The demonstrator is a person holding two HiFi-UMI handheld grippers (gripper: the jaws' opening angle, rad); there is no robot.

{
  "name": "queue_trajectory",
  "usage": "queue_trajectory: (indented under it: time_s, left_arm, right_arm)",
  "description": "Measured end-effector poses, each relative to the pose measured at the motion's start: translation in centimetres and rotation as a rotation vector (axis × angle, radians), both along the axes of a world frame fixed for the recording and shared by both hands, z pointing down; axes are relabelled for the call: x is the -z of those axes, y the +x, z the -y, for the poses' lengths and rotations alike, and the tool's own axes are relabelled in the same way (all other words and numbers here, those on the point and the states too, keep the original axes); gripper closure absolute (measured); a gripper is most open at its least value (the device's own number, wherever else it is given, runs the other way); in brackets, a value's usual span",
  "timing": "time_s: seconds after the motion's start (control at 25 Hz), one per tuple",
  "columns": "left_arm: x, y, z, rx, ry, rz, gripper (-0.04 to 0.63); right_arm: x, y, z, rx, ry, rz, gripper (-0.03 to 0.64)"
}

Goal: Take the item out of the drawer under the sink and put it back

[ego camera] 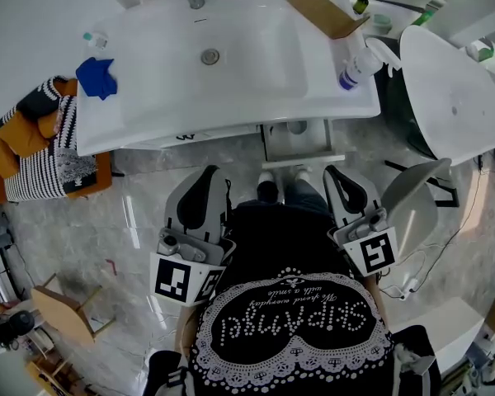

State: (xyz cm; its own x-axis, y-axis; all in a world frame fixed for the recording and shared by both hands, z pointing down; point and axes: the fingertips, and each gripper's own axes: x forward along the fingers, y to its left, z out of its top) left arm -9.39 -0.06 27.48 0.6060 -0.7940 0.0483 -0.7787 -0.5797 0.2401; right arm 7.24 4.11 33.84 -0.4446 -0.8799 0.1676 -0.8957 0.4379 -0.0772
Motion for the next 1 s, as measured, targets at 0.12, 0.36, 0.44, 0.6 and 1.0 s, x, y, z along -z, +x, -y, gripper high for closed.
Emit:
queue_trajectory:
  time_s: [0.12,0.36,0.44,0.6,1.0]
  left_arm:
    - [0.0,1.6,-0.3,-0.057,-0.001,-0.007,0.591]
    - [-0.3,3.0,-0.7,-0.122,-0.018,-0.027,0.591]
    - [-0.4,3.0,-0.7,-0.127,-0.019,-0.027,0.591]
    - [-0.4,3.2,-0.6,-0.137,-0.023,-0.028,0.591]
    - [-0.4,3.1,-0.1,-0.146,-0.024,-0.051,0.591]
  right_arm:
    - [-0.2,0.0,-0.2,0.001,-0.009,-0.006,0.598]
    - [-0.2,0.2,-0.6,-0.022,-0.003,-0.012,0.598]
    - [-0.3,0.3,-0.7,-0.030,-0.003,-0.016,0.598]
    - [-0.2,0.5,-0.8,-0.042,-0.001,-0.022,0.598]
    - [-0.3,0.3,-0.4,-0.052,-0.005,-0.038,0.598]
